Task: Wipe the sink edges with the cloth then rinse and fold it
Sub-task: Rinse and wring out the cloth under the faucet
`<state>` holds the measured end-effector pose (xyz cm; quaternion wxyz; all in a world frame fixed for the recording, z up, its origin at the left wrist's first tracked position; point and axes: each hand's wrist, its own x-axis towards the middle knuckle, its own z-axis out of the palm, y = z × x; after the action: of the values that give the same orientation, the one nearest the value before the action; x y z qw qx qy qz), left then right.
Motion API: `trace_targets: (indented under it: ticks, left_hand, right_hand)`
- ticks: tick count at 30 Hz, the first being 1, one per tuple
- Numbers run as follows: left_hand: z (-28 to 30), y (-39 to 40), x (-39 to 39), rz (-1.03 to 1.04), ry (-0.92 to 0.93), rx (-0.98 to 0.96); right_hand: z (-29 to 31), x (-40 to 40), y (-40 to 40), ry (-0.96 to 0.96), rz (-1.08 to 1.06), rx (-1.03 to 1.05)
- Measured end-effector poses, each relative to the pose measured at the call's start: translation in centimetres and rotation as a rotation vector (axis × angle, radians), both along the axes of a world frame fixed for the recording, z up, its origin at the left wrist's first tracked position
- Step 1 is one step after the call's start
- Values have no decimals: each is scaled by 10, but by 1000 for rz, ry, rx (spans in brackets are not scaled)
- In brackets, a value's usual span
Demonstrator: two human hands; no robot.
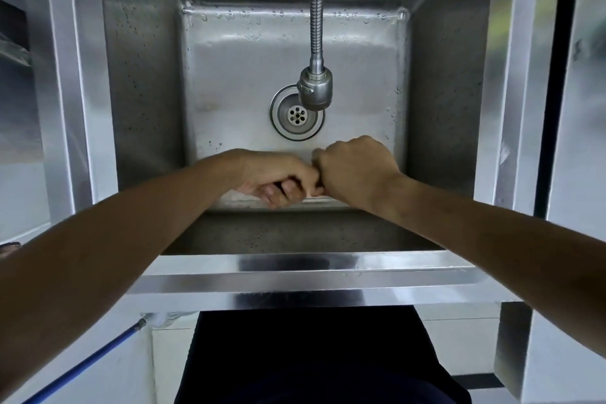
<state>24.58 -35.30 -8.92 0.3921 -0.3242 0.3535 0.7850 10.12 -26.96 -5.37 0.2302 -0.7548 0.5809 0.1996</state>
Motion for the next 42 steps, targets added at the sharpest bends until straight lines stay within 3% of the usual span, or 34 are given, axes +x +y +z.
trace_targets:
  ticks: [4,7,11,17,26,33,42]
  left_hand:
    - [-5,12,-16,-453,55,-461]
    - [-13,13,-22,-610,129,-925]
    - [-13,5,-15,-711,255,-1379]
    - [-23,-4,4,-559,444,-1654]
    - [-20,-17,4,-471,791,-1828]
    - [-19,-28,9,-480,996,-1859]
    - [-25,-26,10,-407,1011,-1878]
  right_hand:
    - [-2,4,-7,36,41,75]
    - [-9,9,-10,-9,-194,202]
    - [-26,15,-10,-346,-804,458]
    - [-22,21,-14,-639,-1073,543]
    - [-14,21,-8,-875,-1354,783]
    - [-7,30,-1,-1020,-1410,885]
    - [-9,37,4,-1118,-1500,986]
